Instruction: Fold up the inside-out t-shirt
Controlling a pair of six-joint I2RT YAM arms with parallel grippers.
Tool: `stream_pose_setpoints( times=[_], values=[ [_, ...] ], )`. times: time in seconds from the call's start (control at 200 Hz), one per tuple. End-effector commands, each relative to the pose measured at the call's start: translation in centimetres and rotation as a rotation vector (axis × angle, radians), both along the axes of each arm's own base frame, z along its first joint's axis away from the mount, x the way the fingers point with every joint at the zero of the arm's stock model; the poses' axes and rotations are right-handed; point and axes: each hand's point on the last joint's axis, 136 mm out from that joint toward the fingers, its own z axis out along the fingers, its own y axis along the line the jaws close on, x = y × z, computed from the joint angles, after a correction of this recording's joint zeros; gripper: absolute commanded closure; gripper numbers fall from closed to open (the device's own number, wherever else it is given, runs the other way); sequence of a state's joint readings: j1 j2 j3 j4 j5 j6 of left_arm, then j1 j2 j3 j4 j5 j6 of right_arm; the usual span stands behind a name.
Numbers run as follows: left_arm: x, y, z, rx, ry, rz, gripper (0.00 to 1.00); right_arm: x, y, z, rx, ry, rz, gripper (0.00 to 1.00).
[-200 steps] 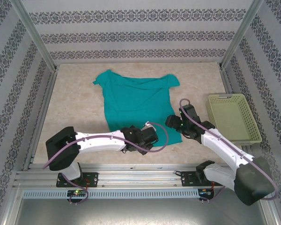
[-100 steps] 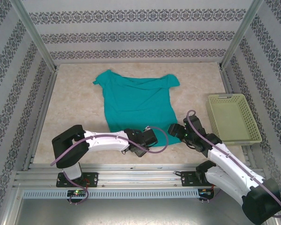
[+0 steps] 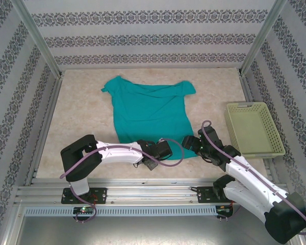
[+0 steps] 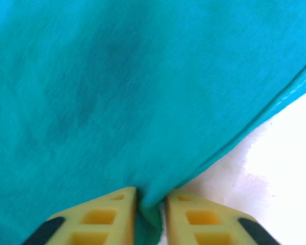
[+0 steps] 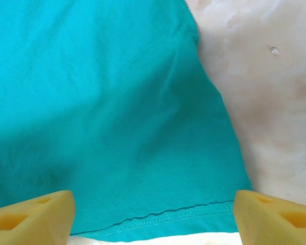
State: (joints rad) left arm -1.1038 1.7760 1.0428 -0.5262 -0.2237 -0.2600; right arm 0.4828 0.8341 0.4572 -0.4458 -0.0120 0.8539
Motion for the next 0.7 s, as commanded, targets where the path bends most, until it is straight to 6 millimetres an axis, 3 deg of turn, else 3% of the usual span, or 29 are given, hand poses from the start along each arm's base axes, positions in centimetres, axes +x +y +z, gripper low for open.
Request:
stream_pose_setpoints(
  times=[0.0, 0.22, 0.694],
  values=[
    [1.0, 1.0, 1.0, 0.013, -0.055, 0.019, 0.83, 0.3, 0.0, 0.6, -0.029, -0.018, 0.013, 0.19],
    [1.1, 0.4, 2.4, -0.051, -0.059, 0.018, 0.84, 0.3, 0.1, 0.5, -0.038, -0.012, 0.023, 0.19],
    [2.0, -0.1, 5.4, -0.212, -0.05, 0.058, 0.99, 0.5, 0.9, 0.3, -0.044, -0.022, 0.053, 0.19]
  ],
)
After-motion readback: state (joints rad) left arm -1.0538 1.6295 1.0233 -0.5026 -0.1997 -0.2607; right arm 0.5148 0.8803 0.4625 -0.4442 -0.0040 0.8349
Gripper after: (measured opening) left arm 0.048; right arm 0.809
